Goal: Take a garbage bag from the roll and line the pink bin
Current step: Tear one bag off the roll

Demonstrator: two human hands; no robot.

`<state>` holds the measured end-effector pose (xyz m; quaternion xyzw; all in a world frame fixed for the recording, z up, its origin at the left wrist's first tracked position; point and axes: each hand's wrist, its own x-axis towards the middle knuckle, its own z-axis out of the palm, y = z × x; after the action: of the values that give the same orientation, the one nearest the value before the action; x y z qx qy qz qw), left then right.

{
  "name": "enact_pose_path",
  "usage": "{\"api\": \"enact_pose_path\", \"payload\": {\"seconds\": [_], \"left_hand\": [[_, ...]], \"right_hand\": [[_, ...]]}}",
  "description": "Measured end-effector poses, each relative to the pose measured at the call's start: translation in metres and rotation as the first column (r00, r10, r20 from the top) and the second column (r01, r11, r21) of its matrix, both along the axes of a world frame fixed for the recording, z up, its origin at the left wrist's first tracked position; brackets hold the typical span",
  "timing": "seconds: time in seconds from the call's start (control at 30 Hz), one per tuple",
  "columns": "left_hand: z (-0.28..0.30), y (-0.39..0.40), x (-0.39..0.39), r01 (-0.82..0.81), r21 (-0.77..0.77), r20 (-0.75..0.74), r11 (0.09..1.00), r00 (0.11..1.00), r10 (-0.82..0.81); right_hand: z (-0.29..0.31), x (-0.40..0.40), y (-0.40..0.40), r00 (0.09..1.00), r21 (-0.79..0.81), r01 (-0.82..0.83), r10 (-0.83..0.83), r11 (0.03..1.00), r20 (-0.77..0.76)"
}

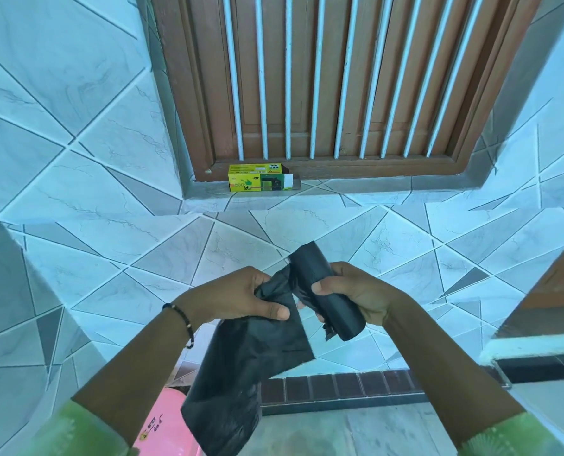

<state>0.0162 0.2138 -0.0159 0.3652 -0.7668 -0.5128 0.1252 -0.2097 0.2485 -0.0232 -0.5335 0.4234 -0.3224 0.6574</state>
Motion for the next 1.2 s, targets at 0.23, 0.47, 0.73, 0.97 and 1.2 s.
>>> {"api": "enact_pose_path", "payload": {"seconds": [0.23, 0.47, 0.73, 0.97, 1.2], "left_hand": [[-0.015, -0.005, 0.002, -0.219, -0.069, -0.104, 0.973, 0.972, 0.212], [-0.009, -0.009, -0.002, -0.133, -0.345, 0.119, 0.929, 0.976, 0.184], [-0.007, -0.020, 0.024, -0.084, -0.405, 0.276, 0.911, 0.938, 0.209], [-0.001, -0.014, 0.006, -0.150, -0.292, 0.115, 0.945, 0.975, 0.190], [-0.017, -0.004, -0.002, -0.277, -0.070, -0.111, 0.958, 0.957, 0.268]], "right_hand": [[-0.002, -0.007, 0.002, 0.995, 0.023, 0.104, -0.104, 0.994, -0.003], [0.003, -0.012, 0.001, 0.990, 0.026, 0.008, -0.005, 1.000, -0.138], [0.008, -0.046, 0.000, 0.968, 0.034, 0.055, -0.045, 0.998, -0.247], [0.007, -0.039, 0.000, 0.985, 0.057, 0.036, -0.025, 0.998, -0.169], [-0.002, -0.026, 0.001, 0.996, 0.084, 0.049, -0.043, 0.995, -0.072]]}}
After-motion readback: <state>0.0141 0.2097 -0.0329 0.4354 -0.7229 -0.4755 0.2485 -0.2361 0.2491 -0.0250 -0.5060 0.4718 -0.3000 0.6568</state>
